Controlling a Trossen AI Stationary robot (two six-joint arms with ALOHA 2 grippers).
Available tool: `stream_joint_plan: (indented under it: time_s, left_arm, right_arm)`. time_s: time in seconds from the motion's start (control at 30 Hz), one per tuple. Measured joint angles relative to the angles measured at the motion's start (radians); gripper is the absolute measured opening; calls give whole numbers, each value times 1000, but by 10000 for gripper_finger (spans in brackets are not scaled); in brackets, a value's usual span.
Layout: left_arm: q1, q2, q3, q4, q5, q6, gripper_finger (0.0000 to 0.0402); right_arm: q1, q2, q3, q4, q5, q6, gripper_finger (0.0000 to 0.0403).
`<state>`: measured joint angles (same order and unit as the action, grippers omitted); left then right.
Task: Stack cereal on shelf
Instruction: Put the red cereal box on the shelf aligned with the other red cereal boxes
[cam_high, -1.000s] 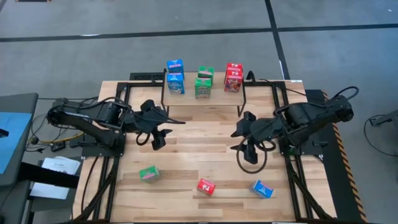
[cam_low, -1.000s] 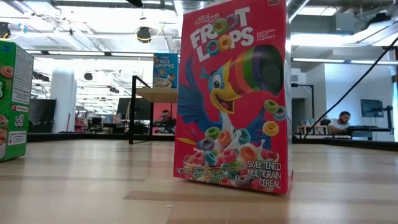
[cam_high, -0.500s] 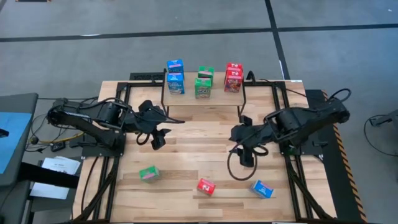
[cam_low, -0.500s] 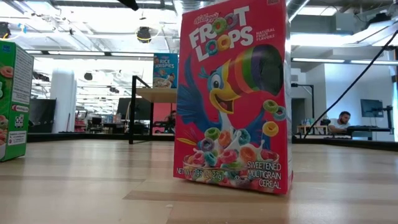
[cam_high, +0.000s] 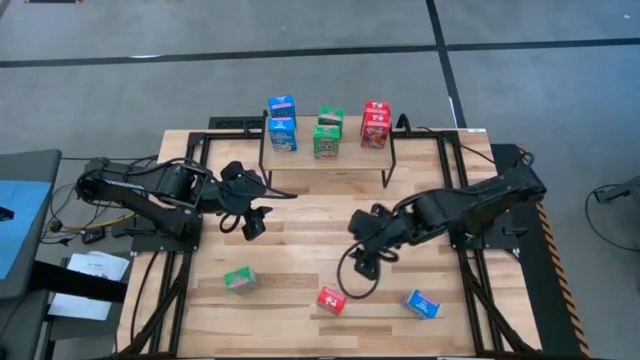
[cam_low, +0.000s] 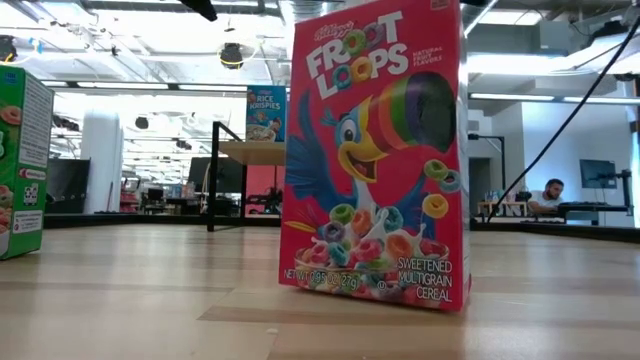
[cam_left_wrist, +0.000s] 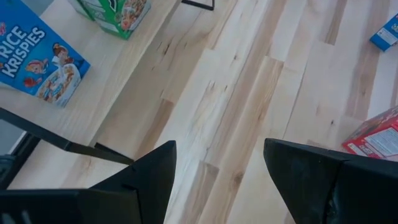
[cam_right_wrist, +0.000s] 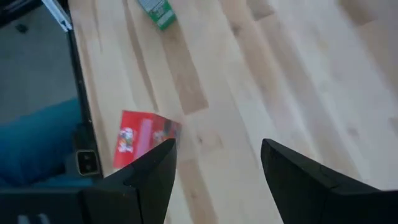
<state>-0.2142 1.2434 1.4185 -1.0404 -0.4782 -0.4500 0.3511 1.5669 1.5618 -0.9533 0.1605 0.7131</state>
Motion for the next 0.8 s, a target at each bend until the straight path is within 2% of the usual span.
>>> stream_joint_plan:
  time_s: [0.27,0.8]
  left_arm:
    - [0,1,0,-1,-1,-56,234]
    - [4,1,0,2,-6,-60,234]
  right_arm:
    - [-8,88,0,64,-146,128,260]
    - [5,228,3,251,-329,182,260]
